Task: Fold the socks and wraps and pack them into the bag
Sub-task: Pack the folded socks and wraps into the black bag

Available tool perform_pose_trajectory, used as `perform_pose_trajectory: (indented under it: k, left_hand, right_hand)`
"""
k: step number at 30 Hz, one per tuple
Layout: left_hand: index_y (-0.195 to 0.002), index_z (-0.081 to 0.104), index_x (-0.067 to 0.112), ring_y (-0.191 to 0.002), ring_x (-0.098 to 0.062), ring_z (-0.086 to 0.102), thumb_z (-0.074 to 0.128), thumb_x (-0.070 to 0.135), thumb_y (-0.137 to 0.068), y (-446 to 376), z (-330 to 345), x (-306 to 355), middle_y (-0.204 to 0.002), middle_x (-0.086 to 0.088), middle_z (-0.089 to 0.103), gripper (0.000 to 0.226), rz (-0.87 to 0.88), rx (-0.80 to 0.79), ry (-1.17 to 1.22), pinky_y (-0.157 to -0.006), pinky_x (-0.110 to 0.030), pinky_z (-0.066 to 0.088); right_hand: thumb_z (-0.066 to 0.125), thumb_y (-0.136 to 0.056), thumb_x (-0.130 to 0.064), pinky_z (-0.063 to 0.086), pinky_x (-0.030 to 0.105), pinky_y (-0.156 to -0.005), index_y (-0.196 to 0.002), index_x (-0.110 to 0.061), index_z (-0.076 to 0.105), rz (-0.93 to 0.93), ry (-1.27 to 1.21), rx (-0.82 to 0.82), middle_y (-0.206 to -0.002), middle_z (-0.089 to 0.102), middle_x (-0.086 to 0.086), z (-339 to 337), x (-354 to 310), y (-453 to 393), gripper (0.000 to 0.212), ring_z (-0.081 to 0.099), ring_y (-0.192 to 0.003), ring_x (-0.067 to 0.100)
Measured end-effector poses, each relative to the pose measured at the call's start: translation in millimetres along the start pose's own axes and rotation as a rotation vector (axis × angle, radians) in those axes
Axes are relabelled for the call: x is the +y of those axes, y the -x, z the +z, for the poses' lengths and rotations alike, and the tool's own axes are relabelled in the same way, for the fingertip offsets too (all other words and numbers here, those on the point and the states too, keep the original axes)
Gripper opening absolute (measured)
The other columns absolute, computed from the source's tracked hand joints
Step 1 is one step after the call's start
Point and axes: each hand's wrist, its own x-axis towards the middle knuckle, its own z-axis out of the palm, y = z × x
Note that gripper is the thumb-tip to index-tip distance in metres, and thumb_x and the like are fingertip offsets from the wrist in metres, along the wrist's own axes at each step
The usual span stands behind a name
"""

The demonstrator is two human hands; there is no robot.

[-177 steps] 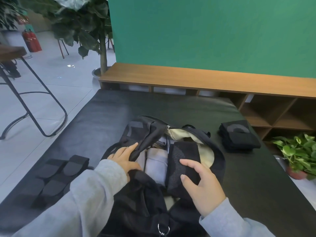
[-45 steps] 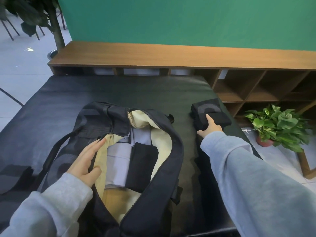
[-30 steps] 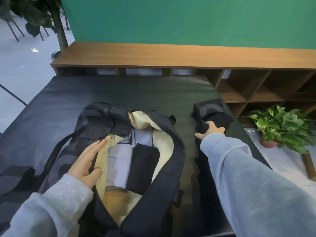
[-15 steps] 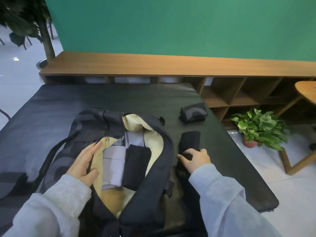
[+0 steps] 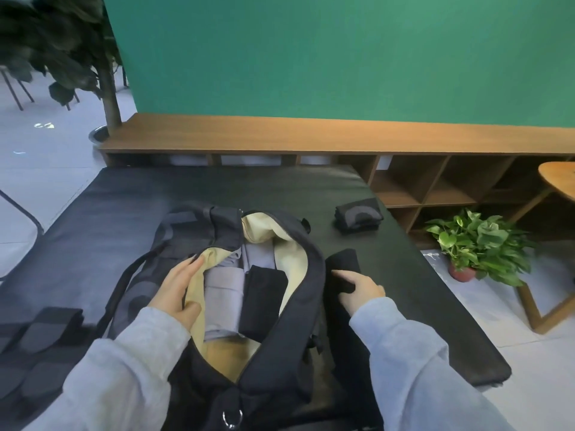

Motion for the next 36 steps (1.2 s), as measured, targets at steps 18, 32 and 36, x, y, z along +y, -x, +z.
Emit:
perform_pose_trajectory:
  k: [18, 32, 36]
  left_hand:
    - [-0.141, 0.037, 0.008, -0.137, -0.014, 0.029, 0.046, -0.014, -0.078, -6, -43, 38, -0.150, 0.007, 0.026, 0.067, -0.061, 0.209, -0.075, -0.099, -0.012, 0.020]
    - [-0.144, 0.027, 0.028, -0.118, -0.023, 0.049, 0.045, -0.005, -0.079, 10, -86, 59, -0.133, 0.039, -0.003, 0.075, -0.094, 0.195, -0.172, -0.079, -0.033, 0.049]
    - [-0.147, 0.022, 0.026, -0.121, -0.013, 0.045, 0.045, -0.004, -0.082, 11, -86, 60, -0.134, 0.038, -0.005, 0.075, -0.074, 0.185, -0.153, -0.068, -0.013, 0.041]
  right_hand:
    - [0.053, -0.089, 0.002, 0.030, -0.008, -0.075, -0.103, -0.037, 0.063, -0.581, -0.637, 0.025, -0.115, 0.052, -0.016, 0, -111, 103, 0.043, 0.044, -0.099, -0.026]
    - [0.040, -0.096, -0.010, 0.033, 0.013, -0.088, -0.133, -0.034, 0.048, -0.326, -0.276, -0.228, -0.141, 0.038, -0.004, 76, -126, 70, 0.045, 0.048, -0.118, 0.012]
    - [0.043, -0.095, -0.011, 0.030, 0.011, -0.087, -0.129, -0.035, 0.052, -0.364, -0.460, -0.246, -0.127, 0.046, -0.014, 76, -137, 69, 0.043, 0.043, -0.101, -0.003]
